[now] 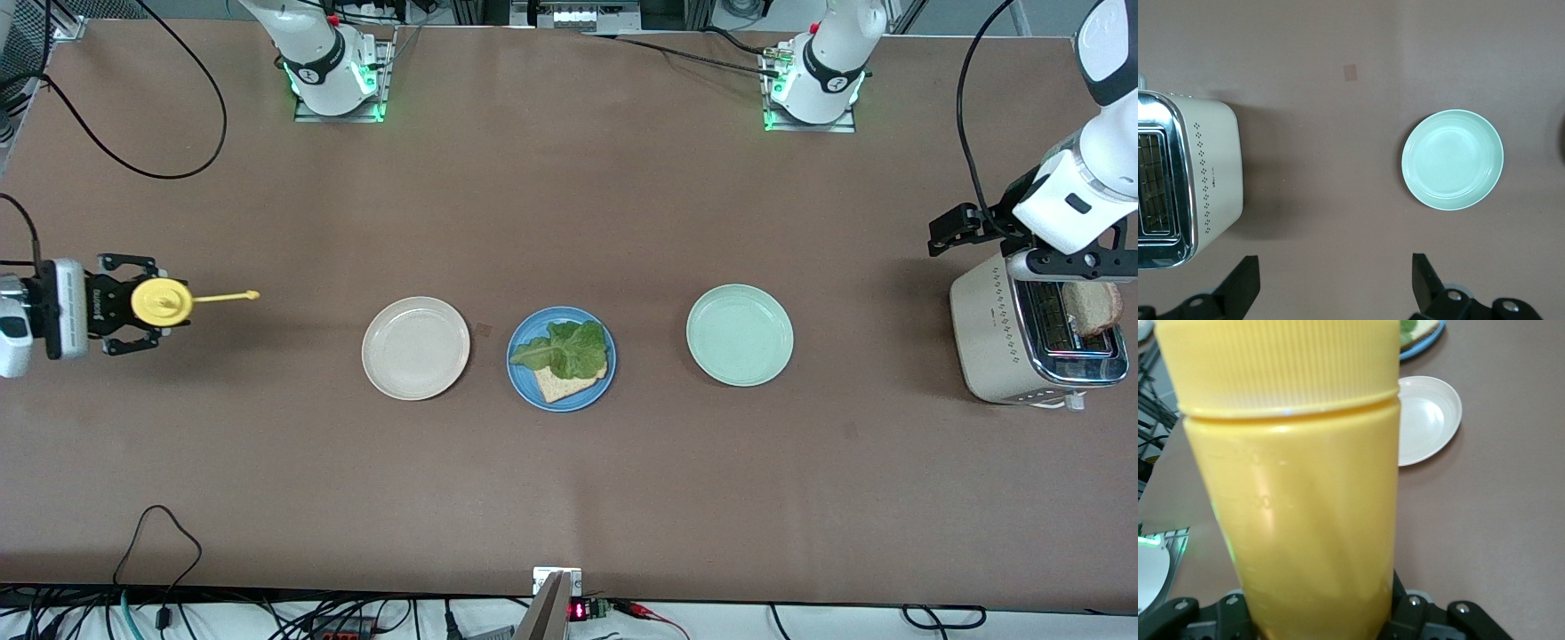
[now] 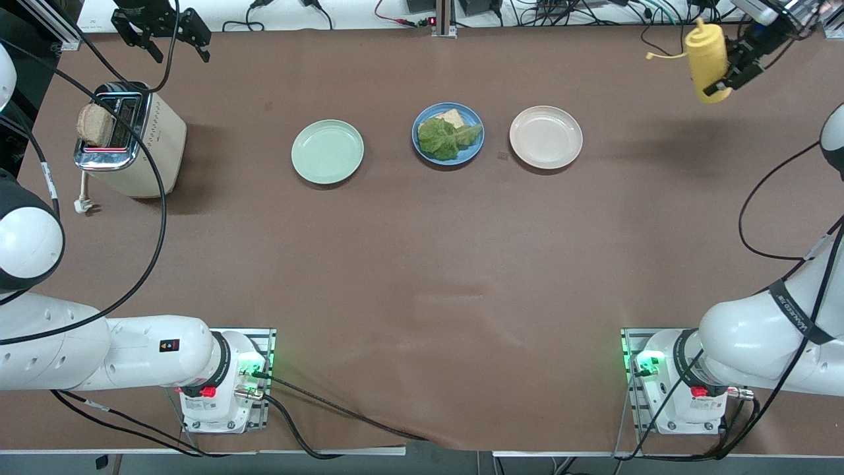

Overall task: Make sandwich in blue plate with both arms
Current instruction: 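Carry the bottle back to its starting spot with the right gripper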

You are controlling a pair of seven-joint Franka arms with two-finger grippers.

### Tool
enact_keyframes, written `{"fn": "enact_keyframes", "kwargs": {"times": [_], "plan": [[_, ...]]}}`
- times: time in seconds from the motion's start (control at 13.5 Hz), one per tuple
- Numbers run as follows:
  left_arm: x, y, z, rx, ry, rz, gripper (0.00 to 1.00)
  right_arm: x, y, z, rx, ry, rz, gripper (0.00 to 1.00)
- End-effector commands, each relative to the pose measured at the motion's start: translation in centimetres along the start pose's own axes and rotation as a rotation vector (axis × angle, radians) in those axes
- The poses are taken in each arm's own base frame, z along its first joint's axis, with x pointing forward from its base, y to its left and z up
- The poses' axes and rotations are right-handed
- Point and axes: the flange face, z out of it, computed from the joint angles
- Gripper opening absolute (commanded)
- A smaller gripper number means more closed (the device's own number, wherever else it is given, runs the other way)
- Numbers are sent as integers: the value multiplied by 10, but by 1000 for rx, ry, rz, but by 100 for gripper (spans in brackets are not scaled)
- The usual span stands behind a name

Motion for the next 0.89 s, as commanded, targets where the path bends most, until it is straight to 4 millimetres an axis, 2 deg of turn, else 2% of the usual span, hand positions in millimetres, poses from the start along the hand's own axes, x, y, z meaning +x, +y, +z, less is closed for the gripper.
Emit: {"fn": "enact_keyframes", "kwargs": {"times": [0.0, 0.07, 0.3, 0.37, 0.52, 0.82], "plan": [[11, -5, -4, 9, 7, 15, 100, -49, -10, 0, 22, 144, -100, 0], [13, -5, -2, 4, 6, 12, 100, -77, -12, 6, 25, 190, -126, 0], [13, 9, -2, 11, 7, 21, 100, -130, -17, 15, 12, 246, -194, 0], [14, 1, -2, 10, 7, 6, 100, -146, -19, 19, 5, 263, -206, 0], [14, -8, -3, 13, 9, -8, 100, -178, -16, 38, -14, 333, -227, 0], [12, -6, -4, 14, 10, -4, 100, -227, -5, 91, -24, 441, -269, 0]]}}
